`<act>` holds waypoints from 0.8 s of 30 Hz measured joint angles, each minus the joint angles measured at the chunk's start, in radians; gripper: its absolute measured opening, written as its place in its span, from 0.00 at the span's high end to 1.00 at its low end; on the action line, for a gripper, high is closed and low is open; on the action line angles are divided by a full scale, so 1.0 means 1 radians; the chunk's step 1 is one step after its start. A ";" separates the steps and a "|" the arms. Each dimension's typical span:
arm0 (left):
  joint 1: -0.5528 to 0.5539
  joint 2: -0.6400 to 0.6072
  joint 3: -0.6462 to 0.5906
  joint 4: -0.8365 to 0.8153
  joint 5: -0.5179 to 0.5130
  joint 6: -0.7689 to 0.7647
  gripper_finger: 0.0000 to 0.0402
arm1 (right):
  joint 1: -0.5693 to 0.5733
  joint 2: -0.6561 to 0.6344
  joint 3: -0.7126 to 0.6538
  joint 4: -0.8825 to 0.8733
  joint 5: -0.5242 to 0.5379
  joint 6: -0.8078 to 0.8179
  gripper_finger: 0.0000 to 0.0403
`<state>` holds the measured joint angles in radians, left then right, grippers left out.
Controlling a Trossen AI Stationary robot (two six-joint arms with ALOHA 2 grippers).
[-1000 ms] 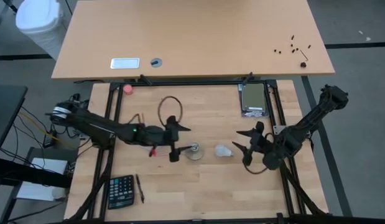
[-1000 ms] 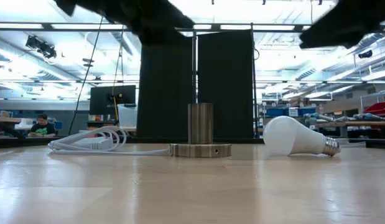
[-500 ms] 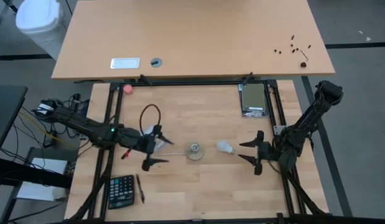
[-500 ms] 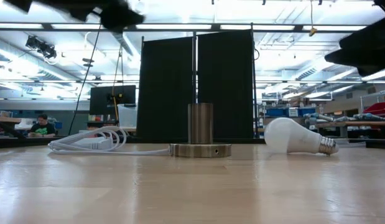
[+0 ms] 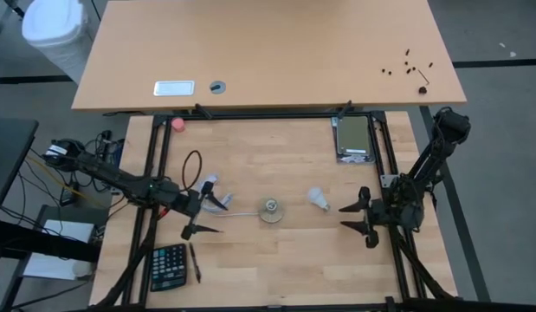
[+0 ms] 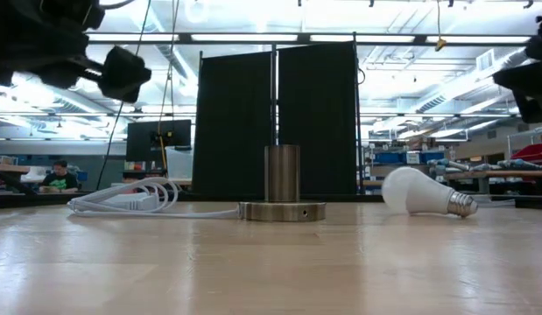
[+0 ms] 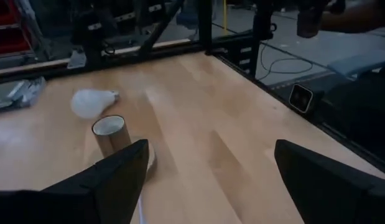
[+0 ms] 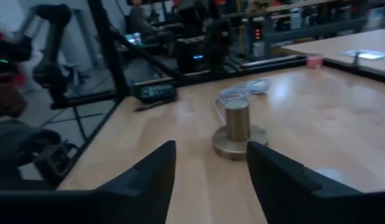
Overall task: Screw lightbulb
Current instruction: Return to Home Position
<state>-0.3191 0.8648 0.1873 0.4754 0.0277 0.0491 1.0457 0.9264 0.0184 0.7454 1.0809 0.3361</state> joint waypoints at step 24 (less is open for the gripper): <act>0.002 -0.009 -0.080 -0.021 -0.063 -0.160 0.12 | 0.057 0.003 -0.013 0.011 0.018 -0.048 0.51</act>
<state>-0.3176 0.8562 0.1074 0.4541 -0.0357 -0.1108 1.1023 0.9291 0.0051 0.7564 1.0993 0.2878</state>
